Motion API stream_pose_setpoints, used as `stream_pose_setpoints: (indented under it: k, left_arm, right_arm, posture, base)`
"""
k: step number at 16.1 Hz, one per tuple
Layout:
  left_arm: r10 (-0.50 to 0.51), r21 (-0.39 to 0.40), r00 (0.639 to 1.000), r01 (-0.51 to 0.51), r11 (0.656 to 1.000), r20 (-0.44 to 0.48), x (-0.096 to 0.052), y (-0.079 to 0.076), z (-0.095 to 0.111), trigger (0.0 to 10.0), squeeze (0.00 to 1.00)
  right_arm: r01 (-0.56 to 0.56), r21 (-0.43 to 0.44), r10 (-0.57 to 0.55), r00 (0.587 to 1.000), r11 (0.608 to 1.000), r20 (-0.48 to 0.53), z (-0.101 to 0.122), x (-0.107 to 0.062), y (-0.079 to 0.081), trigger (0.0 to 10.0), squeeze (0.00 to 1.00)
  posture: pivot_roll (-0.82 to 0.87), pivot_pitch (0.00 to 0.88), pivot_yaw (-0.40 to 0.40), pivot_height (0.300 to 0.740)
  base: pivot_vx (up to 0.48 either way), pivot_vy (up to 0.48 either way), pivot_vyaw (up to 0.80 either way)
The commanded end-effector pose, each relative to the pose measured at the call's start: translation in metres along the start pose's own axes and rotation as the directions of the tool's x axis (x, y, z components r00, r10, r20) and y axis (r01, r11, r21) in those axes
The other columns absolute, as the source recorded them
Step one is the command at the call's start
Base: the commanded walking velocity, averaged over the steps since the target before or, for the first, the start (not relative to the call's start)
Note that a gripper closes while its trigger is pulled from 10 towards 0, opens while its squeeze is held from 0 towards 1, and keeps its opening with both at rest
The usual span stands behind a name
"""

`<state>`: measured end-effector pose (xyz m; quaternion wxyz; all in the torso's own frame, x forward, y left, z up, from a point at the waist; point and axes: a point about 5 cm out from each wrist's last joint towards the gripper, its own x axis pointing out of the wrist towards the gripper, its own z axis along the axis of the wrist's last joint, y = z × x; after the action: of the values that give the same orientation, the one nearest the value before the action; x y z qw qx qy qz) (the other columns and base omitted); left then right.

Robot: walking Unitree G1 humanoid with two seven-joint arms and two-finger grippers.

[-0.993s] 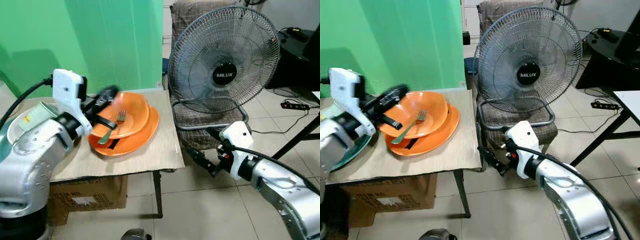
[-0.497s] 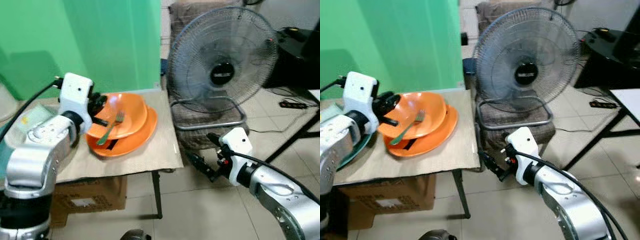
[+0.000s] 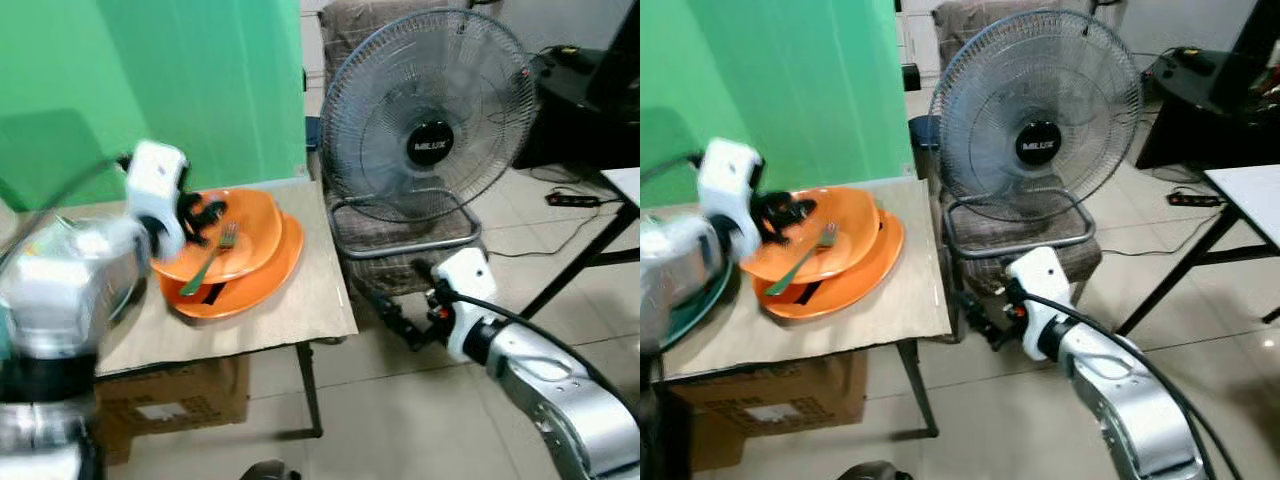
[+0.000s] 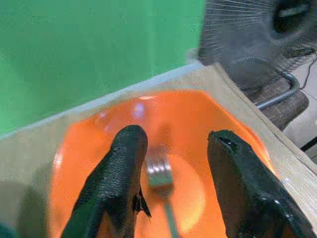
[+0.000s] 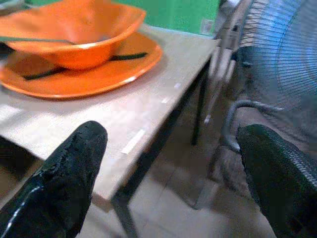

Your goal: Setting the table

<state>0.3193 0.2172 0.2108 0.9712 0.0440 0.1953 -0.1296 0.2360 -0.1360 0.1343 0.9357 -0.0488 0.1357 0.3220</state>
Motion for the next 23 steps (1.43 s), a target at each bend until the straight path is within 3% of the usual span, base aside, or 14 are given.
stream_pose_setpoints:
  k: [1, 3, 5, 7, 9, 12, 13, 16, 18, 22, 23]
  left_arm:
    - [-0.009, -0.067, 1.0, 0.008, 0.998, -0.025, 0.003, 0.012, 0.011, 10.0, 1.0]
    - [-0.053, -0.053, 0.997, 0.05, 0.997, -0.062, 0.012, 0.012, 0.027, 10.0, 1.0]
    - [-0.127, -0.03, 0.987, 0.124, 0.992, -0.095, 0.016, 0.007, 0.043, 10.0, 1.0]
    - [-0.143, -0.016, 0.974, 0.142, 0.99, -0.175, 0.021, 0.007, 0.048, 10.0, 1.0]
    - [-0.163, -0.064, 0.963, 0.152, 0.986, -0.214, 0.023, 0.008, 0.047, 10.0, 1.0]
    - [-0.24, -0.121, 0.927, 0.213, 0.97, -0.289, 0.017, 0.002, 0.036, 10.0, 1.0]
    - [-0.292, -0.18, 0.89, 0.242, 0.953, -0.351, 0.014, -0.004, 0.024, 10.0, 1.0]
    - [-0.263, -0.134, 0.856, 0.227, 0.965, -0.445, 0.012, -0.005, 0.007, 10.0, 1.0]
    - [-0.273, -0.162, 0.83, 0.221, 0.962, -0.487, 0.008, -0.006, 0.0, 10.0, 1.0]
    - [-0.234, -0.18, 0.811, 0.161, 0.97, -0.536, -0.003, 0.0, -0.01, 10.0, 1.0]
    - [-0.241, -0.195, 0.789, 0.156, 0.968, -0.565, -0.007, -0.001, -0.015, 10.0, 1.0]
  right_arm:
    - [-0.039, -0.018, 0.038, 0.999, 0.999, -0.036, 0.0, 0.007, 0.0, 10.0, 0.0]
    - [-0.028, -0.059, 0.023, 0.996, 0.998, -0.086, 0.007, 0.009, -0.007, 10.0, 0.0]
    - [-0.032, -0.097, 0.019, 0.991, 0.995, -0.132, 0.016, -0.002, -0.012, 10.0, 0.0]
    - [-0.041, -0.092, 0.027, 0.988, 0.995, -0.15, 0.024, -0.005, -0.011, 10.0, 0.0]
    - [-0.052, -0.064, 0.041, 0.987, 0.997, -0.155, 0.025, -0.011, -0.003, 10.0, 0.0]
    - [-0.144, -0.056, 0.128, 0.968, 0.988, -0.218, 0.019, -0.019, 0.011, 10.0, 0.0]
    - [-0.185, -0.07, 0.162, 0.953, 0.98, -0.254, 0.017, -0.021, 0.015, 10.0, 0.0]
    - [-0.215, -0.084, 0.183, 0.939, 0.973, -0.292, 0.015, -0.025, 0.017, 10.0, 0.0]
    - [-0.235, -0.081, 0.2, 0.93, 0.969, -0.307, 0.016, -0.029, 0.018, 10.0, 0.0]
    - [-0.302, -0.123, 0.237, 0.895, 0.945, -0.378, 0.013, -0.035, 0.016, 10.0, 0.0]
    - [-0.331, -0.126, 0.257, 0.879, 0.935, -0.401, 0.011, -0.038, 0.017, 10.0, 0.0]
  posture:
    - [0.13, 0.0, 0.04, 0.74]
    - [0.12, 0.0, 0.065, 0.74]
    - [0.11, 0.0, 0.051, 0.74]
    - [0.08, 0.0, 0.072, 0.74]
    - [0.08, 0.0, 0.09, 0.74]
    - [0.09, 0.0, 0.11, 0.74]
    - [0.09, 0.0, 0.116, 0.74]
    - [0.09, 0.0, 0.123, 0.74]
    - [0.09, 0.0, 0.122, 0.74]
    - [0.11, 0.0, 0.1, 0.74]
    - [0.12, 0.0, 0.099, 0.74]
  base:
    - [0.0, 0.0, 0.0]
    - [0.0, 0.0, 0.0]
    - [0.0, 0.0, 0.0]
    - [0.0, 0.0, 0.0]
    - [0.0, 0.0, 0.0]
    - [0.0, 0.0, 0.0]
    - [0.0, 0.0, 0.0]
    - [0.0, 0.0, 0.0]
    - [0.0, 0.0, 0.0]
    - [0.0, 0.0, 0.0]
    - [0.0, 0.0, 0.0]
